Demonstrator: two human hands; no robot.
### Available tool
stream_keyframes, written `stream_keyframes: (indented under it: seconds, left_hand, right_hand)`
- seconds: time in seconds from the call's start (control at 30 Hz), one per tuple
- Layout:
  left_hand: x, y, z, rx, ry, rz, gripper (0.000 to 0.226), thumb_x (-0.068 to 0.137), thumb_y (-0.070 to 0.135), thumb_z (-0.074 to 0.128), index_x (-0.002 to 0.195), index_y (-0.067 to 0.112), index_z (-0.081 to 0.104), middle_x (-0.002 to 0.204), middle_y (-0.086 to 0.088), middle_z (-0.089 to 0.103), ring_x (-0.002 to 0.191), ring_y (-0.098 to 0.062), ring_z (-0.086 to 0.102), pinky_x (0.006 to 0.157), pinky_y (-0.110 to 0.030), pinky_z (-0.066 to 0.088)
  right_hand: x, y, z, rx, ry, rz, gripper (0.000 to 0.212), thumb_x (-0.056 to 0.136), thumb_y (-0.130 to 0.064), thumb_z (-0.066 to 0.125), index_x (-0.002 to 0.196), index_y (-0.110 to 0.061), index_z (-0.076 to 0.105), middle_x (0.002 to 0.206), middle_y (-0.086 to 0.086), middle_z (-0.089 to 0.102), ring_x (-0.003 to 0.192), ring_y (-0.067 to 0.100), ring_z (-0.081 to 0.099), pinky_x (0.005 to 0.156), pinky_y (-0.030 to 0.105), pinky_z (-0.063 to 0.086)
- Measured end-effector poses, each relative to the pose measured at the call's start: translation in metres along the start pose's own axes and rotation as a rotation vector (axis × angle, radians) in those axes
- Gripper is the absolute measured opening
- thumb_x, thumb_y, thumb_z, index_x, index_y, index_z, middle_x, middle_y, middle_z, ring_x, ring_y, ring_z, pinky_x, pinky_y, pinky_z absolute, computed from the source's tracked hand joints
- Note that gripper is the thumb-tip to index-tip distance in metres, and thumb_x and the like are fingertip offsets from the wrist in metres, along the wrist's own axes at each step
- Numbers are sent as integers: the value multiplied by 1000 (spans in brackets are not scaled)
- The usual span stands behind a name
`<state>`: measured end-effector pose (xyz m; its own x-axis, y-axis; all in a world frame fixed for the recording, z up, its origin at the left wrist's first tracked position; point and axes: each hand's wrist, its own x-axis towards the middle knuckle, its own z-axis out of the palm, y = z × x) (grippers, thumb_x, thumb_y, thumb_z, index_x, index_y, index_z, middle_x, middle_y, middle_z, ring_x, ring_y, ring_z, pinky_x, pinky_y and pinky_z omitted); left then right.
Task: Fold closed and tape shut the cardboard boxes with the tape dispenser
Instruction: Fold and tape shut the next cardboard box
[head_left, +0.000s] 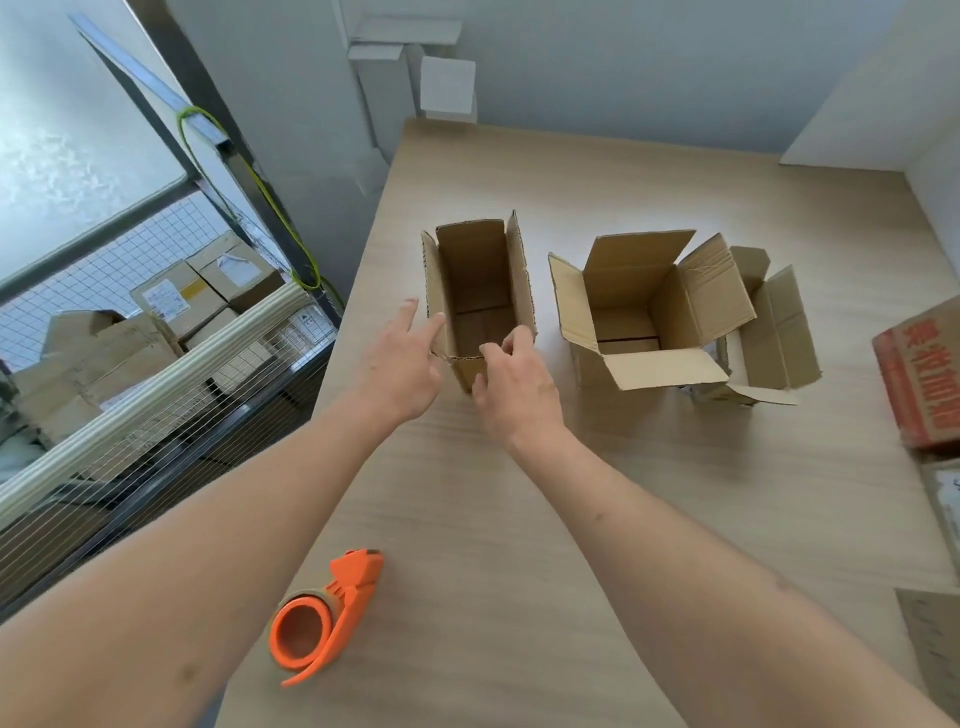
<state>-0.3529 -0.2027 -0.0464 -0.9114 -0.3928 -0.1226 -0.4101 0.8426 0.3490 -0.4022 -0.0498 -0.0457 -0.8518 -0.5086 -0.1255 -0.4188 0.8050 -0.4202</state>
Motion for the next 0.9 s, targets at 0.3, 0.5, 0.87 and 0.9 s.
stream_keyframes:
  seconds: [0.3, 0.5, 0.87, 0.9]
  left_hand:
    - [-33, -62, -27, 105, -76, 135, 72, 93, 4, 54, 157, 31, 35, 169, -11, 13, 150, -35, 25, 118, -47, 36]
    - [-65, -96, -37, 182, -110, 149, 88, 86, 2, 64, 159, 35, 27, 168, -13, 4, 153, -37, 13, 119, -50, 34]
    - [-79, -109, -35, -6, -305, 216, 71, 88, 12, 67, 154, 24, 42, 155, 0, 36, 135, -26, 46, 109, -41, 46]
    - [-78, -108, -34, -13, -308, 225, 76, 87, 13, 67, 156, 30, 38, 151, 1, 40, 131, -25, 49, 105, -40, 48]
  right_hand:
    - [-53, -37, 22, 169, 44, 161, 13, 84, -34, 61, 79, -22, 62, 101, -3, 42, 81, 18, 54, 67, 28, 40]
    - [-89, -43, 41, 233, 137, 255, 16, 78, -16, 54, 62, -19, 54, 90, -2, 44, 73, 21, 51, 54, 20, 28]
    - [-93, -26, 45, 225, 164, 279, 21, 85, -16, 56, 99, -22, 70, 105, -8, 50, 80, 17, 57, 66, 28, 49]
    - [-93, -25, 46, 235, 150, 255, 29, 87, -18, 58, 113, -24, 68, 114, -9, 51, 83, 16, 59, 73, 31, 53]
